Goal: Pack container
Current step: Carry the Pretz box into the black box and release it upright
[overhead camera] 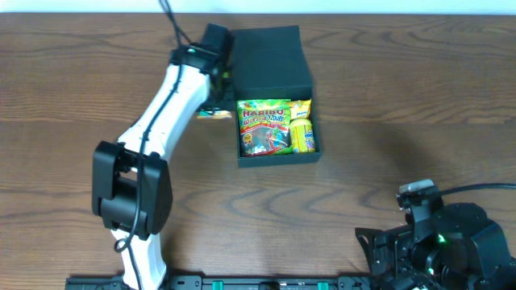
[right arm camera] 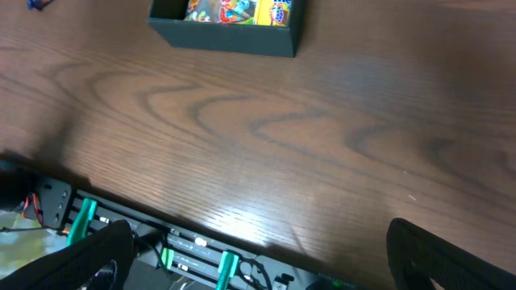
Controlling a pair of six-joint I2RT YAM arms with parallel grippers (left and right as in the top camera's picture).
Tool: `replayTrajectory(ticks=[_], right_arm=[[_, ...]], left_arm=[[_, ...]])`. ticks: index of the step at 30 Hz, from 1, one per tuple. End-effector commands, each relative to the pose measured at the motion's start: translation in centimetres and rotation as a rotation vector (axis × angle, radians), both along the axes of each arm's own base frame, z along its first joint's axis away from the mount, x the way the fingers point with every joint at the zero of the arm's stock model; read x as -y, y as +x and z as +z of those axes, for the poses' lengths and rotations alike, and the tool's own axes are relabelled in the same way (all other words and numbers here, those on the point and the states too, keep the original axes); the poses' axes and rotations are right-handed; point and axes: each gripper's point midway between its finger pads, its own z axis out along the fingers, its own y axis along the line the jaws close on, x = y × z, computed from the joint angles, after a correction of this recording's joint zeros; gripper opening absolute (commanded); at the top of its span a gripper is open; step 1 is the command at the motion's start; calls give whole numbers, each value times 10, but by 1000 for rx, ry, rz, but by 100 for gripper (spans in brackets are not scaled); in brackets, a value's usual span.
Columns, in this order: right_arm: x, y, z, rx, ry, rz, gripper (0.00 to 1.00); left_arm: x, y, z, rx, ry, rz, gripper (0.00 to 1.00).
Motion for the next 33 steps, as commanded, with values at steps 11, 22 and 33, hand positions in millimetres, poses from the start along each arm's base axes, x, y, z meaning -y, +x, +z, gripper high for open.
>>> replayTrajectory(ticks=[11, 22, 33], right_arm=[[1, 1, 4, 17, -4, 5, 99], [1, 1, 4, 17, -4, 5, 99], [1, 1, 4, 17, -4, 5, 99]], left_arm=[[92, -42, 11, -26, -94, 23, 54], [103, -66, -13, -95, -78, 91, 54], [91, -83, -35, -160, -28, 94, 56]])
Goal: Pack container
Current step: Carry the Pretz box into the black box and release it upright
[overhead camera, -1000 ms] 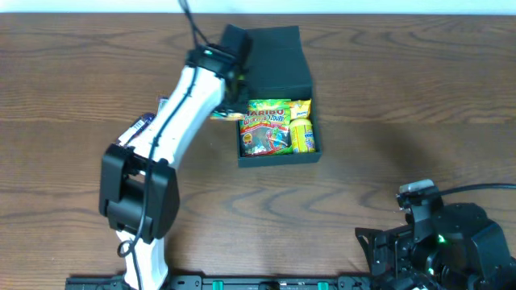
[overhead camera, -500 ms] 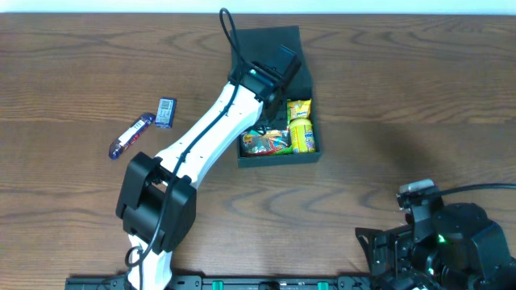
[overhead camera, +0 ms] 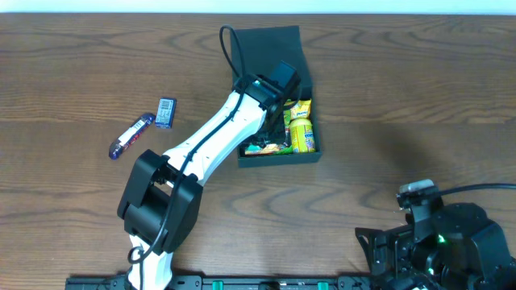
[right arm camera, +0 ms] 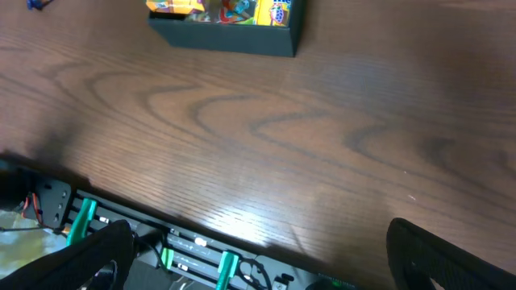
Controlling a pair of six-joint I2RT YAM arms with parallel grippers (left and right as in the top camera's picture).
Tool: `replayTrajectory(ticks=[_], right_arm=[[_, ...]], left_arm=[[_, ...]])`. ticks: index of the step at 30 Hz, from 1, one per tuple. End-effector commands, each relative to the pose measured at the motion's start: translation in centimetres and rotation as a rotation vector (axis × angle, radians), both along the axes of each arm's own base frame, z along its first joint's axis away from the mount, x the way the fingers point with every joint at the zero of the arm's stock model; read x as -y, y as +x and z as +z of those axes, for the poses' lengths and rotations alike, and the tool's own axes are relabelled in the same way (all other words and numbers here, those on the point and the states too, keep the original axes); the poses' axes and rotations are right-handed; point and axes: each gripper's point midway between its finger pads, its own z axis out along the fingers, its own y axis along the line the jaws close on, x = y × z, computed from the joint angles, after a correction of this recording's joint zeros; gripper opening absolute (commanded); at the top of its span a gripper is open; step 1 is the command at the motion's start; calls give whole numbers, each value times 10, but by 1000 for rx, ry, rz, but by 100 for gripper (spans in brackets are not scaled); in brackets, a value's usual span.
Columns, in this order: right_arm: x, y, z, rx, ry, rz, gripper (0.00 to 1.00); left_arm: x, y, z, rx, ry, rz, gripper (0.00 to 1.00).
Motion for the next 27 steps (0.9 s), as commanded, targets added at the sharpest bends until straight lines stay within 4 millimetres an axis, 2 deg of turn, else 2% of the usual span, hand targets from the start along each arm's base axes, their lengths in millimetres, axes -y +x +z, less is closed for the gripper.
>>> replayTrajectory(ticks=[1, 2, 4, 5, 8, 13, 18, 21, 22, 23, 24, 25, 27], right_arm=[[1, 1, 4, 17, -4, 5, 100], [1, 1, 4, 17, -4, 5, 99], [1, 1, 4, 17, -4, 5, 99], [1, 1, 4, 17, -4, 5, 99], [1, 1, 4, 17, -4, 5, 99], [1, 1, 4, 17, -4, 5, 99], [1, 1, 4, 17, -4, 5, 99], [1, 1, 4, 17, -4, 5, 99], [1, 1, 4, 17, -4, 5, 99], [1, 1, 4, 17, -4, 5, 99], [1, 1, 4, 17, -4, 5, 99], [1, 1, 4, 17, -4, 5, 99], [1, 1, 4, 17, -4, 5, 99]], left_arm=[[-3, -3, -9, -24, 21, 6, 57], [-3, -3, -9, -24, 22, 3, 59], [-4, -4, -9, -27, 24, 3, 80], [-4, -4, -9, -30, 26, 4, 83], [-5, -5, -9, -33, 28, 0, 87], [-6, -5, -8, -31, 29, -1, 86], [-4, 8, 14, 30, 3, -20, 80], [-3, 18, 32, 90, -3, -30, 74], [-4, 20, 37, 108, -1, -28, 67], [-4, 22, 41, 123, -1, -26, 57], [-4, 24, 45, 135, -3, -25, 40], [-4, 25, 45, 138, -1, -24, 17], [-4, 24, 44, 134, 1, -25, 6]])
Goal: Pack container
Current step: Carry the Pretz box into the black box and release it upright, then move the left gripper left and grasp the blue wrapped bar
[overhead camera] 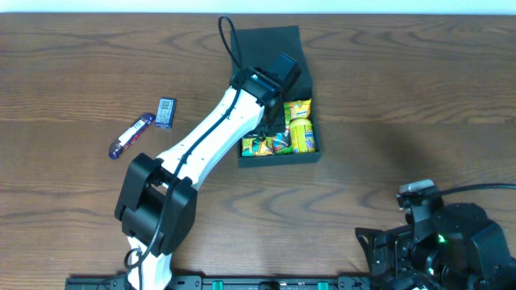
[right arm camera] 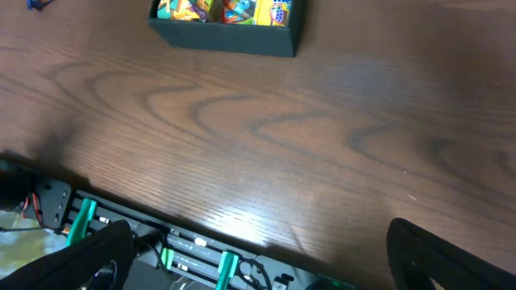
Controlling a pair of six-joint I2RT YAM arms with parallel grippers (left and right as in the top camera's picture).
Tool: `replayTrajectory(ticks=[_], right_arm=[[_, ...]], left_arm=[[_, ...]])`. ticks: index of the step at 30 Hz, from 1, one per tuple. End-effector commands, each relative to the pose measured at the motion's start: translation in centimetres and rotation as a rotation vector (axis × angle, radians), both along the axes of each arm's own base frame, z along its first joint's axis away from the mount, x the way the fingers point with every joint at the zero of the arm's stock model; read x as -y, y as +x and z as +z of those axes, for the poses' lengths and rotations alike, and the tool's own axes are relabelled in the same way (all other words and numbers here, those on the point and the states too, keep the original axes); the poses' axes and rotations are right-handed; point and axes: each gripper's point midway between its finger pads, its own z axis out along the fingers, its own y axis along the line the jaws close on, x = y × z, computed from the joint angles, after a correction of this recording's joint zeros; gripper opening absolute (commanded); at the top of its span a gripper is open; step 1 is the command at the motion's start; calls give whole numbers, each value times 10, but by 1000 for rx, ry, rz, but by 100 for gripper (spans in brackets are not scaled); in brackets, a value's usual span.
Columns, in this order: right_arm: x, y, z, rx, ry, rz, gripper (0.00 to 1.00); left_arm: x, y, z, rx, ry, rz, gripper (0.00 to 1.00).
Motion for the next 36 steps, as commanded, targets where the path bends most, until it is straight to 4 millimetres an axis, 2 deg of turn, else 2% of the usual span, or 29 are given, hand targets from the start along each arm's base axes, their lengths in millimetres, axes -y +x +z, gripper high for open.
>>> replayTrajectory(ticks=[1, 6, 11, 16, 21, 27, 31, 36], right_arm=[[1, 1, 4, 17, -4, 4, 99], [1, 1, 4, 16, -4, 4, 99], [1, 1, 4, 17, -4, 4, 99], [1, 1, 4, 17, -4, 4, 99], [1, 1, 4, 16, -4, 4, 99], [1, 1, 4, 17, -4, 4, 99], [1, 1, 4, 17, -4, 4, 99], [1, 1, 4, 16, -4, 4, 99]], left_arm=[[-3, 8, 18, 57, 0, 2, 6], [-6, 1, 10, 32, 17, -2, 6], [-7, -14, -12, -30, 11, -19, 6], [0, -19, -32, -48, -29, -65, 6], [1, -23, -44, -54, -34, -68, 6], [2, -21, -40, -48, -37, -69, 6], [7, -7, -21, 7, -42, -100, 6], [-5, 9, 4, 78, 40, -77, 6]])
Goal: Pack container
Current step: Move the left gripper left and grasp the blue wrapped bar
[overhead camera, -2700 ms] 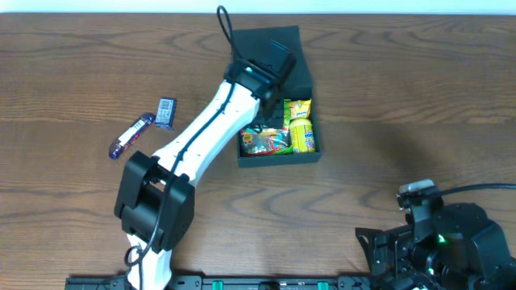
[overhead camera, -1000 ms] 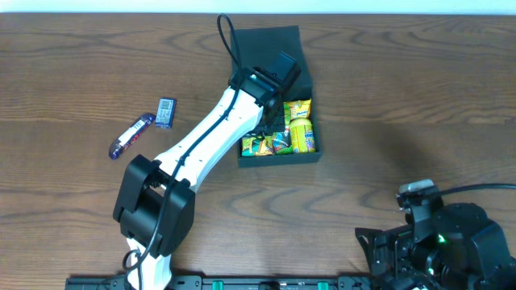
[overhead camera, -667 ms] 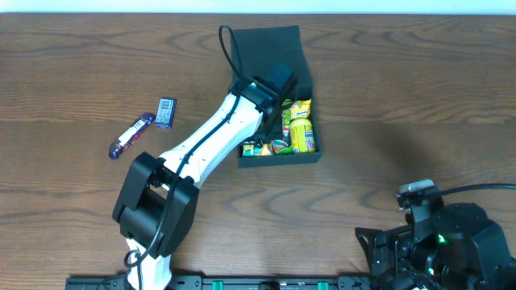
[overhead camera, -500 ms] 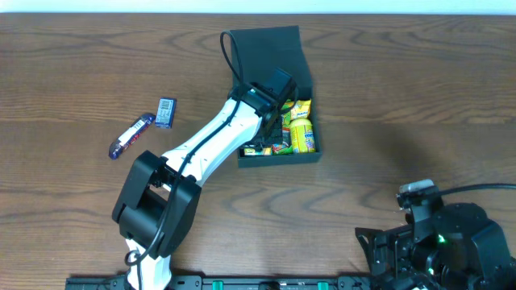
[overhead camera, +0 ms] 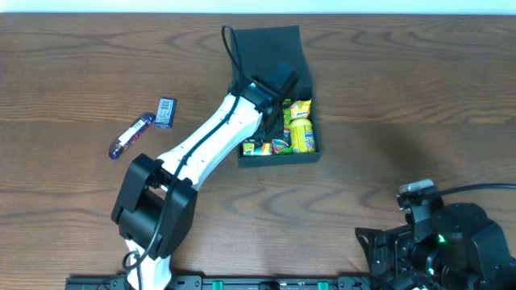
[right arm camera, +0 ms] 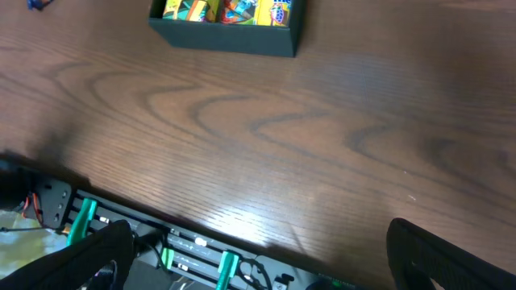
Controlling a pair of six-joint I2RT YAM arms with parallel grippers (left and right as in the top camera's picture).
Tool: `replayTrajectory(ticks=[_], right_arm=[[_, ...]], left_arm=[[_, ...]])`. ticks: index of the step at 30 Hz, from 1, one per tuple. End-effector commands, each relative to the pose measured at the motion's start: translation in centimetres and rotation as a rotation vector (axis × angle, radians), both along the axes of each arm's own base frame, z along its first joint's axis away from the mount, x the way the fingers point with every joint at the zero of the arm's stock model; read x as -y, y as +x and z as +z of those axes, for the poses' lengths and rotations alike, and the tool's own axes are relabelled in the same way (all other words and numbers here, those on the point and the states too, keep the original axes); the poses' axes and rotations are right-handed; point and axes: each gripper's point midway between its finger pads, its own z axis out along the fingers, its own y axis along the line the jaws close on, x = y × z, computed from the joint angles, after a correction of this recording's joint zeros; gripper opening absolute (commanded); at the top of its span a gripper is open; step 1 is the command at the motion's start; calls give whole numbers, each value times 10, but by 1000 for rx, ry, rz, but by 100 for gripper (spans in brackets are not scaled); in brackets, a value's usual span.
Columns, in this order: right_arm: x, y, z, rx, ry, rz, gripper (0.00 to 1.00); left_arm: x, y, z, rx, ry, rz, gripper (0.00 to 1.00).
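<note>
A dark open box (overhead camera: 278,159) sits mid-table with its lid (overhead camera: 270,52) folded back. Inside lie yellow packets (overhead camera: 301,129) and a crumpled colourful sweets bag (overhead camera: 270,147). My left gripper (overhead camera: 272,103) reaches down into the box's left half, its fingers hidden under the wrist. The same box (right arm camera: 226,32) shows at the top of the right wrist view with bright packets in it. My right gripper (right arm camera: 258,270) is parked at the near right table edge, fingers wide apart and holding nothing.
A small blue packet (overhead camera: 166,113) and a purple-blue bar (overhead camera: 131,135) lie on the wood left of the box. The right arm's base (overhead camera: 439,246) fills the near right corner. A rail with green clips (right arm camera: 193,254) runs along the front edge.
The left gripper has shifted slightly inside the box. The sweets bag at the box's front looks a little more bunched. The right arm is unchanged.
At first the left gripper was just left of the box beside a small orange item, the sweets bag lying flat inside. Then it was over the box's left half, with an orange packet showing there. It has stayed in the box, and the bag now lies crumpled.
</note>
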Motion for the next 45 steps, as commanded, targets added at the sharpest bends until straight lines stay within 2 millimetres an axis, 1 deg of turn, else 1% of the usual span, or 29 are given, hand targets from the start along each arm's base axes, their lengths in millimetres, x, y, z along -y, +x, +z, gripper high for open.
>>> replayTrajectory(ticks=[1, 5, 8, 10, 12, 15, 19, 21, 25, 31, 36, 38, 40, 41, 42, 44, 45], right_arm=[[1, 1, 4, 17, -4, 5, 99], [1, 1, 4, 16, -4, 5, 99], [1, 1, 4, 17, -4, 5, 99], [1, 1, 4, 17, -4, 5, 99], [1, 1, 4, 17, -4, 5, 99], [1, 1, 4, 17, -4, 5, 99], [1, 1, 4, 17, -4, 5, 99], [1, 1, 4, 17, -4, 5, 99], [1, 1, 4, 17, -4, 5, 99], [1, 1, 4, 16, -4, 5, 99], [1, 1, 4, 17, -4, 5, 99], [1, 1, 4, 17, -4, 5, 99], [1, 1, 4, 17, -4, 5, 99], [1, 1, 4, 17, -4, 5, 99], [1, 1, 4, 17, -4, 5, 99], [1, 1, 4, 17, -4, 5, 99], [1, 1, 4, 16, -4, 5, 99]], left_arm=[[-7, 16, 22, 92, 55, -1, 6], [-16, 13, 21, 83, 95, 4, 6], [-30, 16, 24, 95, 145, 30, 6], [-41, 20, 29, 101, 147, 62, 6], [-57, 25, 38, 113, 149, 94, 6], [-87, 36, 55, 145, 162, 109, 6], [-128, 48, 76, 186, 196, 63, 6], [-149, 51, 80, 185, 218, 39, 6], [-196, 51, 78, 132, 250, 42, 6], [-250, 37, 71, 31, 192, -1, 6], [-281, 24, 67, -13, 100, -111, 6], [-295, 19, 62, -22, 95, -134, 6], [-303, 17, 56, -19, 67, -154, 6], [-305, 17, 51, -10, 40, -170, 21], [-309, 16, 45, -1, 21, -182, 40], [-317, 16, 33, 7, 24, -187, 59], [-320, 16, 26, 12, 28, -197, 64]])
